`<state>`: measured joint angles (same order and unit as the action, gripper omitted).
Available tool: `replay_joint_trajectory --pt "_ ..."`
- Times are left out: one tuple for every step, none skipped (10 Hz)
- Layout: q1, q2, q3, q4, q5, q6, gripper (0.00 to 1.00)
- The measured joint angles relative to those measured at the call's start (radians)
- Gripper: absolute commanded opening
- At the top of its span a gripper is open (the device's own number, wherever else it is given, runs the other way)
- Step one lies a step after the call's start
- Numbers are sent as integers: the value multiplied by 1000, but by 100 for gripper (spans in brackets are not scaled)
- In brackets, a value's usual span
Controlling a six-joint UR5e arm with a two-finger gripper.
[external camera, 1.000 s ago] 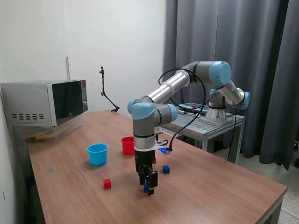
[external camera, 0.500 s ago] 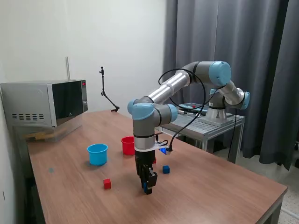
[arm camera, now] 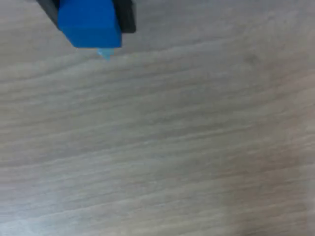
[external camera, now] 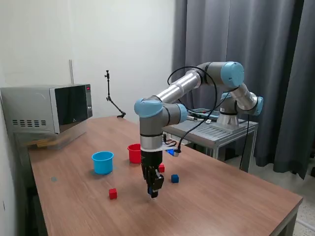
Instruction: Place red objects in the red bin, and blue objects in the blue bin.
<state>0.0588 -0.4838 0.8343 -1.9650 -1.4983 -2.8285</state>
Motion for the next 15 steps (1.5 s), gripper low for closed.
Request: replay_joint_trajectory --pt "-1 -8 2 0 -1 0 0" --pt "-3 -15 5 0 -2 0 0" --pt "-7 -25 12 0 -3 0 0" --pt "-15 -42 25 0 -4 -1 0" --pt "-25 -65 42 0 -9 -3 0" --pt "-37 -93 59 0 -24 -8 0" --pt "-49 -123 79 0 -42 -11 0" --pt "-63 -154 101 1 -55 -14 0" --pt "-78 -184 126 1 -67 -19 0" --pt "-91 -211 148 1 -79 -26 0" --pt "-105 -234 167 2 -90 -36 0" --pt "-120 -255 186 2 -96 -46 0" --pt "-138 -275 205 3 -99 -53 0" --pt "-156 -292 221 3 -101 -64 0" --pt "-172 -308 235 3 -104 -78 0"
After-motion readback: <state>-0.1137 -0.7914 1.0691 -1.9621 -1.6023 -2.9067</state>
